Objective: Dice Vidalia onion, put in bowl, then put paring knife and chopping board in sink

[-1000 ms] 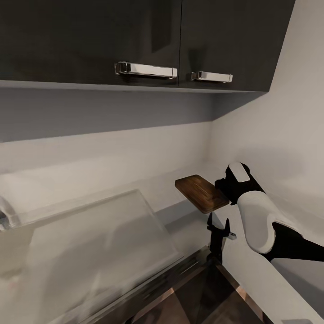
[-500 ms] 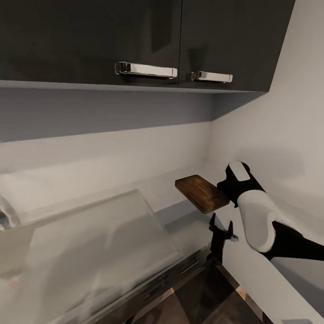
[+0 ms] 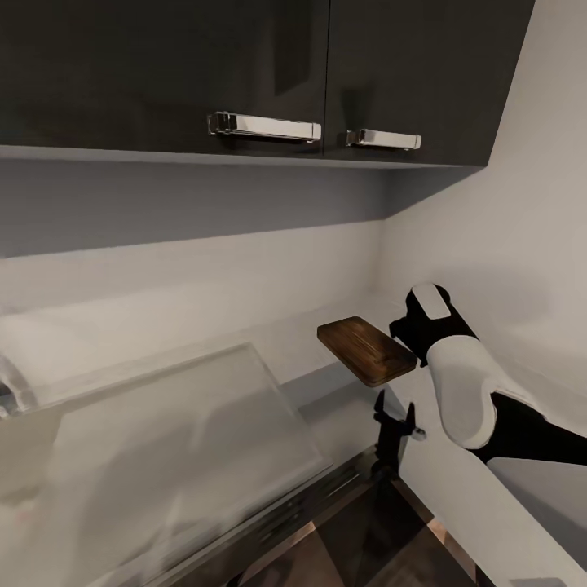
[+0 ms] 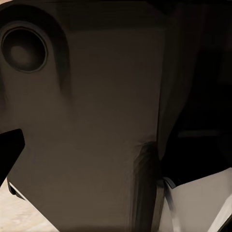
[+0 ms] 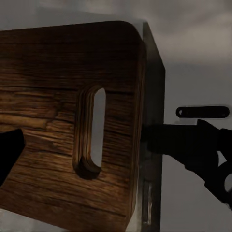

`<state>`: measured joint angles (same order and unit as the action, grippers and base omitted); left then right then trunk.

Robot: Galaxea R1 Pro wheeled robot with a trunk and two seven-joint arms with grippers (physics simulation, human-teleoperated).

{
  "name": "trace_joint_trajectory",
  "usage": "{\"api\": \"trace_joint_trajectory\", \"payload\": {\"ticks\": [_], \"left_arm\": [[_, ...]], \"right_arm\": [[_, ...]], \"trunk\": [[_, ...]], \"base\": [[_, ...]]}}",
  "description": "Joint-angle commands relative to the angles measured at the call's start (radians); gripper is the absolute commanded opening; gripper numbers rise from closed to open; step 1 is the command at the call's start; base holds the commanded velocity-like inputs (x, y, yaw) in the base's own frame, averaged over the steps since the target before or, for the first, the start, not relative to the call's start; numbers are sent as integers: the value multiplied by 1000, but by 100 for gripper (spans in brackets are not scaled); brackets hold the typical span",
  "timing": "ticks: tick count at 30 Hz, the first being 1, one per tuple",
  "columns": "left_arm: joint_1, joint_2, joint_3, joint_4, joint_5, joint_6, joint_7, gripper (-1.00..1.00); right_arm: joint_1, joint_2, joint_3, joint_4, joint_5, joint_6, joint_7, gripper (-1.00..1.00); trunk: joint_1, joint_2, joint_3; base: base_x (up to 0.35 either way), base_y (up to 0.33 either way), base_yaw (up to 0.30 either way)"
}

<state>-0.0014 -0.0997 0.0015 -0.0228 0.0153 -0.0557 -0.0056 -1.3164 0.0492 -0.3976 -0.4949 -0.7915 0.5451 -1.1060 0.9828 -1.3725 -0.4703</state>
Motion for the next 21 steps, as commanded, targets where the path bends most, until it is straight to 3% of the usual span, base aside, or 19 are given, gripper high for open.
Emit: {"api": "trace_joint_trajectory", "payload": {"ticks": [1, 9, 21], "left_arm": [[0, 0, 0, 0, 2, -3, -1, 100], [0, -4, 0, 0, 2, -2, 0, 100], [0, -5, 0, 0, 2, -3, -1, 100]], "right_arm": [[-1, 2, -4, -2, 0, 9, -4, 100], [-1, 4, -4, -2, 0, 9, -2, 100], [-1, 6, -4, -2, 0, 9, -1, 100]], "trunk": [[0, -1, -1], [-19, 34, 15], [-19, 34, 15]], "base": [[0, 0, 0], [0, 0, 0], [0, 0, 0]]}}
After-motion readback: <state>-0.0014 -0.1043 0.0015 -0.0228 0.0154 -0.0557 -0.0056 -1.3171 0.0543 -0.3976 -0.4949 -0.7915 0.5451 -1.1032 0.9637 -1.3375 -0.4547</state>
